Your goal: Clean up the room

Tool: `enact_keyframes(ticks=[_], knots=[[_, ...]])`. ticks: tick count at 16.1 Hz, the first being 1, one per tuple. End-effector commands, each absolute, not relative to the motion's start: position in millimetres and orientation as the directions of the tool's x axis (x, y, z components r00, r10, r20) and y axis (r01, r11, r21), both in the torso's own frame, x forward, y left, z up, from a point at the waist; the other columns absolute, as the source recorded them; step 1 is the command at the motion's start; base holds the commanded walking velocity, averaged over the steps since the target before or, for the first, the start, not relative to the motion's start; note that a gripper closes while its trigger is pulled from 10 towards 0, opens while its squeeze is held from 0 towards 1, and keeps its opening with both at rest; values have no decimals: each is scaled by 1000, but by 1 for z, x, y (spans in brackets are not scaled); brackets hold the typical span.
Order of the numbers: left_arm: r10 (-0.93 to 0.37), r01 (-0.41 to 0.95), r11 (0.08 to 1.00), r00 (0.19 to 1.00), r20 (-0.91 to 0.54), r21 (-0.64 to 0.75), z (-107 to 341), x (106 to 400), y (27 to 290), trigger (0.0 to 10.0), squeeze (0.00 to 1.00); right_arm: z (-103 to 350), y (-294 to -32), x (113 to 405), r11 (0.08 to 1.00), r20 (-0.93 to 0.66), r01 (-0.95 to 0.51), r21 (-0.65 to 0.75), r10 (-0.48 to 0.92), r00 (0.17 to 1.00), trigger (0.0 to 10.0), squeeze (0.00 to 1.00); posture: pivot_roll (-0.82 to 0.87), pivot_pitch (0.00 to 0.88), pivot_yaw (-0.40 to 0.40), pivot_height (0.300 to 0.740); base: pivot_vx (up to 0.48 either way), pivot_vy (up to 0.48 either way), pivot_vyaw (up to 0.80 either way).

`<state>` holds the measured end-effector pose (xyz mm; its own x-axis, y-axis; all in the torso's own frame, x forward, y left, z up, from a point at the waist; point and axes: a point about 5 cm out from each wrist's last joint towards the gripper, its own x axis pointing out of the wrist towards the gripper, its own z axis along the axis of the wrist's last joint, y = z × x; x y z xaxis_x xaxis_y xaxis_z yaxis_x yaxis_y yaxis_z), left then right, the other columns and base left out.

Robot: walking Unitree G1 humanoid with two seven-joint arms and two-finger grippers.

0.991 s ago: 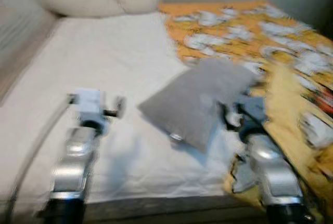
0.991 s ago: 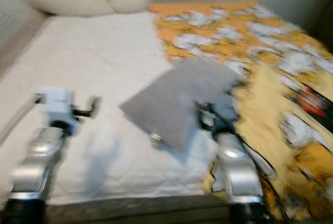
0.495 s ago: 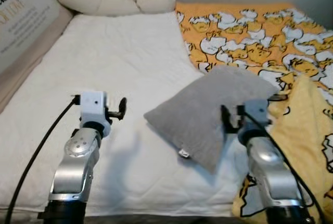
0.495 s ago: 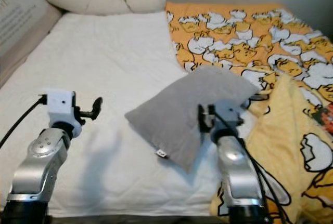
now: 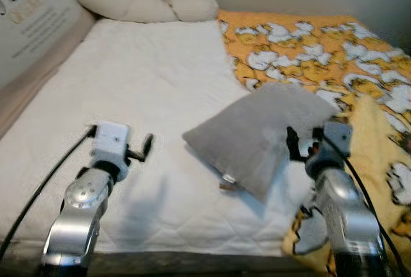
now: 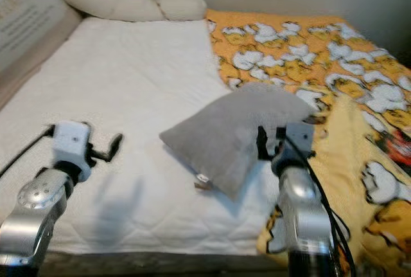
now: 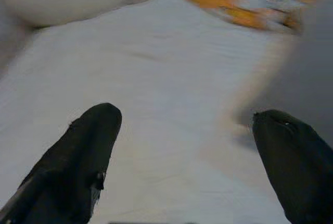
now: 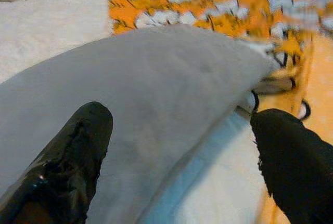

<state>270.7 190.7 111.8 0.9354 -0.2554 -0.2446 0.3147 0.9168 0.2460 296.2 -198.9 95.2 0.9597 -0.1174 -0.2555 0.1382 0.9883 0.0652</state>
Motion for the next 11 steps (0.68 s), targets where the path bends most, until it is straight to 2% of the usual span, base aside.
enact_keyframes(ticks=[1, 5, 7, 8, 11], knots=[[-342, 400, 883, 907, -244, 247, 115, 275, 184, 10000, 0, 90, -209, 305, 978, -298, 177, 111, -137, 945, 10000, 1000, -14, 0, -32, 740, 0, 0, 0], [-383, 433, 876, 892, -240, 211, 123, 288, 188, 10000, 0, 73, -220, 325, 916, -408, 253, 313, -111, 906, 10000, 1000, -13, 0, -18, 740, 0, 0, 0], [-489, 541, 822, 831, -266, 179, 125, 290, 181, 10000, 0, 60, -225, 334, 829, -467, 328, 452, -93, 879, 10000, 1000, -7, 0, -13, 740, 0, 0, 0], [-545, 593, 791, 794, -269, 148, 127, 288, 177, 10000, 0, 59, -222, 339, 753, -460, 341, 563, -58, 886, 10000, 1000, -5, 0, -13, 740, 0, 0, 0], [-607, 651, 751, 747, -272, 109, 129, 284, 172, 10000, 0, 56, -213, 340, 628, -427, 321, 708, 19, 904, 10000, 1000, 3, 0, -18, 740, 0, 0, 0]])
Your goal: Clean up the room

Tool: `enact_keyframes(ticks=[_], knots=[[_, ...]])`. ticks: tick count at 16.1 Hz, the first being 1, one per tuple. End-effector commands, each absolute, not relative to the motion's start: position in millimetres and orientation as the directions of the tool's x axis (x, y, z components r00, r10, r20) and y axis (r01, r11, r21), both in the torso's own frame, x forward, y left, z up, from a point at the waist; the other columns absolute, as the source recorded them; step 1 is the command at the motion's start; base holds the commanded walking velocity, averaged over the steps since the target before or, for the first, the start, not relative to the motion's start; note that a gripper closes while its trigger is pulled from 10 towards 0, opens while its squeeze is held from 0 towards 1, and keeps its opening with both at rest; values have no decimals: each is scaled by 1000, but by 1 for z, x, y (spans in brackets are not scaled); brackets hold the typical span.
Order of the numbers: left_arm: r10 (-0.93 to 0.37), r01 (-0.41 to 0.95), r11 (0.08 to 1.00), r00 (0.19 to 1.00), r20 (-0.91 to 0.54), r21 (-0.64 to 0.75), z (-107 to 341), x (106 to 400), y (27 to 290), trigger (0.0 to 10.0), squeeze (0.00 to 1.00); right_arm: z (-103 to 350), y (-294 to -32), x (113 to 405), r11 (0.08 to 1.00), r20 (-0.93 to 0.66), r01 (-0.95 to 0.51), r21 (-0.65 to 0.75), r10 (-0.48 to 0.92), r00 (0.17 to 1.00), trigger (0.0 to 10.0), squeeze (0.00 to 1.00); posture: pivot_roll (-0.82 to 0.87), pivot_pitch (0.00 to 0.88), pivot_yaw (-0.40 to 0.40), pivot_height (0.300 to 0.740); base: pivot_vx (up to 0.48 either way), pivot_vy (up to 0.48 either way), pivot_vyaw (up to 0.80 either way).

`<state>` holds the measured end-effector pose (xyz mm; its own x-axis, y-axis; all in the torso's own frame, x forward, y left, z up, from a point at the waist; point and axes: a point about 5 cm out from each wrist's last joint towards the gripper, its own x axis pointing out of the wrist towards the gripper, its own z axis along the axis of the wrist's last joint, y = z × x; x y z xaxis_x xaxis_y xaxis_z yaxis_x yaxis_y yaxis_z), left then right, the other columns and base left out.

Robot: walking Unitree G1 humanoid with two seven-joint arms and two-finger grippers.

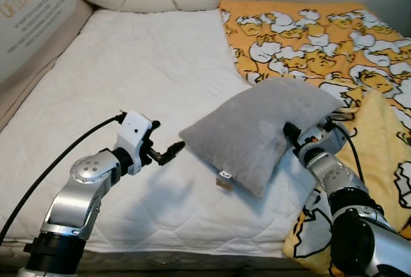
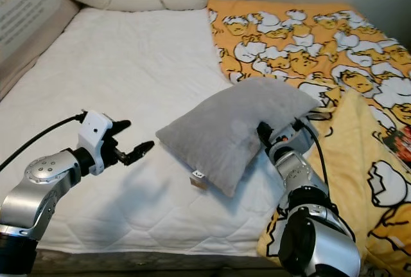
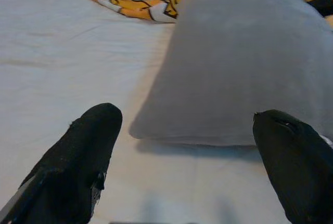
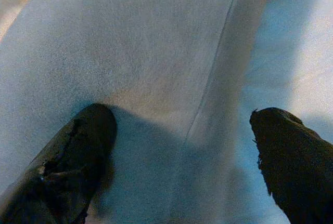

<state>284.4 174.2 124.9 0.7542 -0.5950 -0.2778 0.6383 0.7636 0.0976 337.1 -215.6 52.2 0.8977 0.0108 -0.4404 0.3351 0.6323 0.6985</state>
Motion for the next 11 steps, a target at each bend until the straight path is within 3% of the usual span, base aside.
enact_keyframes(ticks=[1, 3, 5, 11], knots=[[-639, 683, 724, 716, -281, 94, 129, 280, 170, 10000, 0, 54, -209, 340, 538, -398, 314, 782, 44, 916, 10000, 1000, 10, 0, -23, 740, 0, 0, 0], [-693, 734, 678, 658, -294, 44, 126, 270, 167, 10000, 0, 48, -202, 337, 402, -331, 276, 873, 71, 941, 10000, 1000, 21, 0, -32, 740, 0, 0, 0], [-718, 756, 654, 630, -296, 20, 126, 265, 165, 10000, 0, 51, -197, 338, 339, -242, 201, 919, 82, 967, 10000, 1000, 25, 0, -36, 740, 0, 0, 0], [-724, 762, 647, 619, -304, 11, 125, 261, 163, 10000, 0, 57, -201, 339, 233, -113, 105, 967, 20, 993, 10000, 1000, 26, 0, -47, 740, 0, 0, 0]])
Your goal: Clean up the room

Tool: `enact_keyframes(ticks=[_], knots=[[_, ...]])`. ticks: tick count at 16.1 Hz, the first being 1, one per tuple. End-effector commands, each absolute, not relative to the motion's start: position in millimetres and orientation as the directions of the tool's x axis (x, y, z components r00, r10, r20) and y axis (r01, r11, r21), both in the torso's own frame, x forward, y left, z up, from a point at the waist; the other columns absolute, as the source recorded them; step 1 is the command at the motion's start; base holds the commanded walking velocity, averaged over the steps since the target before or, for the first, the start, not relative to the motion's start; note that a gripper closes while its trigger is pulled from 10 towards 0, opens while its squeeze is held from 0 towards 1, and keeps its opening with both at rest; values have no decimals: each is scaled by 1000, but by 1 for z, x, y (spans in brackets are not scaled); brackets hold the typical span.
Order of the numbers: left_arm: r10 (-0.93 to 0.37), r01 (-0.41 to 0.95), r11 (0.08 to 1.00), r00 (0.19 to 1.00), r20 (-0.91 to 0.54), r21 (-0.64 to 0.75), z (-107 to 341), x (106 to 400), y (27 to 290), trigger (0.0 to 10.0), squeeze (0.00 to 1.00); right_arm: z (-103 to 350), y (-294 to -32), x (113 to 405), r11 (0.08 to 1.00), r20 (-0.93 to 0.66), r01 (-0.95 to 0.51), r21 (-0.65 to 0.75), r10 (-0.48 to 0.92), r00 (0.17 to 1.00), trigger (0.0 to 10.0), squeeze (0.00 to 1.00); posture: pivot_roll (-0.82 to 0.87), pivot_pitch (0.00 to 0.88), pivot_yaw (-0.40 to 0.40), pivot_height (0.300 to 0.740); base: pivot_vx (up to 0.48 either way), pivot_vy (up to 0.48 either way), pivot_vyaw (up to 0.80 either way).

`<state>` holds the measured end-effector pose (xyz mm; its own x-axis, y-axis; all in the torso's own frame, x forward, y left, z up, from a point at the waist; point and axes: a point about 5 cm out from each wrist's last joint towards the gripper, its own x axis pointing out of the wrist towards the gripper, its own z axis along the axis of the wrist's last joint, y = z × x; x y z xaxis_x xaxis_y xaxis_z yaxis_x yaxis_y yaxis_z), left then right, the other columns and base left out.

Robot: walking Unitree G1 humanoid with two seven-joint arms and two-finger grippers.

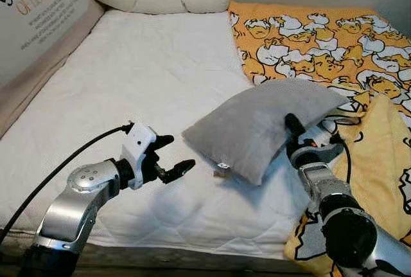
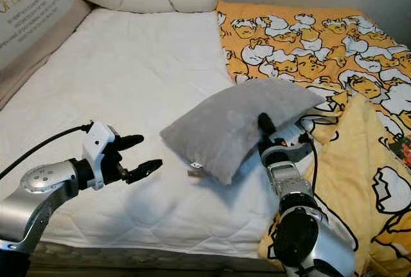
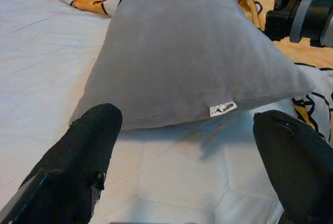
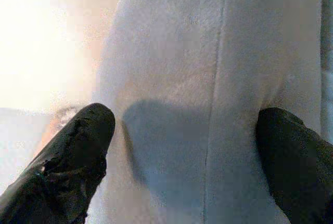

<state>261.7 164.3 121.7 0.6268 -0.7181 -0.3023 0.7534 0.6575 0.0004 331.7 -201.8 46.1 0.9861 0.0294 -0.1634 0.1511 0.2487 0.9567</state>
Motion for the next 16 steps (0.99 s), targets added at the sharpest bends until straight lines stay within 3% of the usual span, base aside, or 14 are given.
enact_keyframes(ticks=[1, 2, 3, 4, 5, 7, 13, 16], knots=[[-725, 763, 647, 618, -305, 10, 125, 260, 163, 10000, 0, 56, -201, 339, 237, -125, 115, 965, 29, 992, 10000, 1000, 26, 0, -48, 740, 0, 0, 0], [-725, 764, 645, 615, -311, 8, 124, 260, 163, 10000, 0, 45, -199, 335, 338, -270, 236, 911, 59, 961, 10000, 937, 25, 0, -47, 740, 0, 0, 0], [-725, 766, 643, 612, -314, 8, 124, 260, 163, 10000, 0, 43, -203, 334, 392, -295, 264, 881, 21, 955, 10000, 0, 26, 0, -48, 740, 0, 0, 0], [-726, 766, 643, 612, -315, 7, 124, 260, 163, 10000, 0, 40, -203, 333, 377, -327, 297, 877, 16, 945, 3294, 0, 25, 0, -47, 740, 0, 0, 0], [-725, 766, 642, 611, -318, 7, 124, 260, 164, 10000, 0, 38, -200, 331, 387, -358, 319, 865, 29, 933, 0, 0, 26, 0, -48, 740, 0, 0, 0], [-722, 765, 645, 611, -325, 7, 124, 260, 164, 10000, 0, 36, -194, 331, 461, -360, 293, 838, 62, 931, 0, 0, 26, 0, -49, 740, 0, 0, 0], [-718, 763, 646, 610, -334, 4, 122, 262, 162, 10000, 0, 36, -196, 331, 456, -381, 325, 828, 33, 924, 0, 0, 23, 0, -38, 740, 0, 0, 0], [-597, 637, 766, 755, -271, 87, 127, 276, 171, 10000, 0, 34, -192, 330, 493, -391, 316, 810, 53, 919, 0, 0, 25, 0, -40, 740, 0, 0, 0]])
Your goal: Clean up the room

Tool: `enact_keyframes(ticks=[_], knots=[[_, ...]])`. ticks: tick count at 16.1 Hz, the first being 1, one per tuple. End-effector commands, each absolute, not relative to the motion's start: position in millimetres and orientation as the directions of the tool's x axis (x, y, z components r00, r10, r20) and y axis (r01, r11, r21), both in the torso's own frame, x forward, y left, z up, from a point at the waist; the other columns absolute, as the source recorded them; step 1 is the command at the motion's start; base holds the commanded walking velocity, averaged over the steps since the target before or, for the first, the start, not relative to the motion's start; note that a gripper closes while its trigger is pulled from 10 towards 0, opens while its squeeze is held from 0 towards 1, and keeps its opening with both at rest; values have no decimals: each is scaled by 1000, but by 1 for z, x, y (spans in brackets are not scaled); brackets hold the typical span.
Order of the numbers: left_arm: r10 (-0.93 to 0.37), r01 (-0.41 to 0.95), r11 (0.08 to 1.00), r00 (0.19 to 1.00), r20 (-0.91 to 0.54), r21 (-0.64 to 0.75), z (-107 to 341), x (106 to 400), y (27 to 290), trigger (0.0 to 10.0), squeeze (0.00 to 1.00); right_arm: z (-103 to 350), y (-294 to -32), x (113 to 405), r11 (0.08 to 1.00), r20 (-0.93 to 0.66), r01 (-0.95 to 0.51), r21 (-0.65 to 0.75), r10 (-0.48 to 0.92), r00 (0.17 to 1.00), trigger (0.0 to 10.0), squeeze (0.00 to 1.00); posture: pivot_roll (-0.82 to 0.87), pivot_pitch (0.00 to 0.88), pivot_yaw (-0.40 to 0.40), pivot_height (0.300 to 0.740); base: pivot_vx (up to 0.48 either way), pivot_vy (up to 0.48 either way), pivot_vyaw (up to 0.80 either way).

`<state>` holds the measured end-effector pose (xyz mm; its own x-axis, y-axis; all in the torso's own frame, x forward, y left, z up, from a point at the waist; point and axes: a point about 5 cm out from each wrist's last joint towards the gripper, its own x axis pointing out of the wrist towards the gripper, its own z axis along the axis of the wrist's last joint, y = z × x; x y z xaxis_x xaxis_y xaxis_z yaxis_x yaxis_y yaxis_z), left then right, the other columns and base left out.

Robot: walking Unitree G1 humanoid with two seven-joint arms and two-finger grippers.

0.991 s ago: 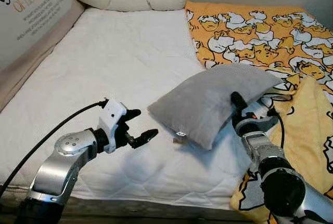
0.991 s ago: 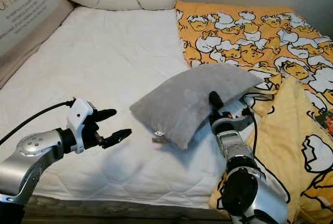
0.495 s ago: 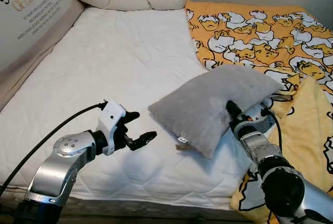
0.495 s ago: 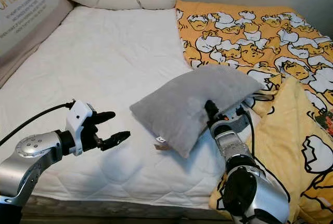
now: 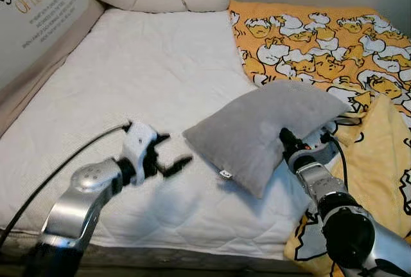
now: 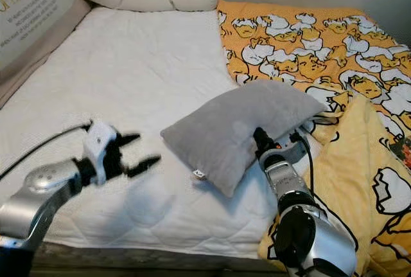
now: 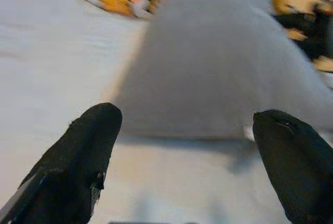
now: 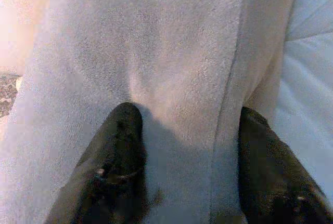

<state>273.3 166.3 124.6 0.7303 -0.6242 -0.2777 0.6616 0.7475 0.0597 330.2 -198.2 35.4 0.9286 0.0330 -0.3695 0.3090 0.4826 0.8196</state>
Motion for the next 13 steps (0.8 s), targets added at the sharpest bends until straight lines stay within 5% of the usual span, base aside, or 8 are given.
enact_keyframes(ticks=[1, 6, 9, 13], knots=[[-580, 620, 779, 769, -270, 92, 127, 277, 172, 10000, 0, 34, -192, 330, 494, -391, 316, 810, 54, 919, 0, 0, 25, 0, -40, 740, 0, 0, 0], [-550, 585, 803, 801, -237, 116, 130, 279, 175, 10000, 0, 34, -190, 331, 513, -388, 303, 803, 63, 920, 0, 0, 26, 0, -41, 740, 0, 0, 0], [-447, 456, 876, 890, -94, 156, 144, 291, 186, 10000, 0, 40, -190, 336, 511, -381, 303, 805, 53, 923, 0, 0, 24, 0, -41, 740, 0, 0, 0], [-484, 495, 867, 863, -145, 52, 147, 286, 201, 10000, 0, 74, -183, 360, 589, -277, 174, 789, 87, 957, 0, 0, 26, 0, -38, 740, 0, 0, 0]])
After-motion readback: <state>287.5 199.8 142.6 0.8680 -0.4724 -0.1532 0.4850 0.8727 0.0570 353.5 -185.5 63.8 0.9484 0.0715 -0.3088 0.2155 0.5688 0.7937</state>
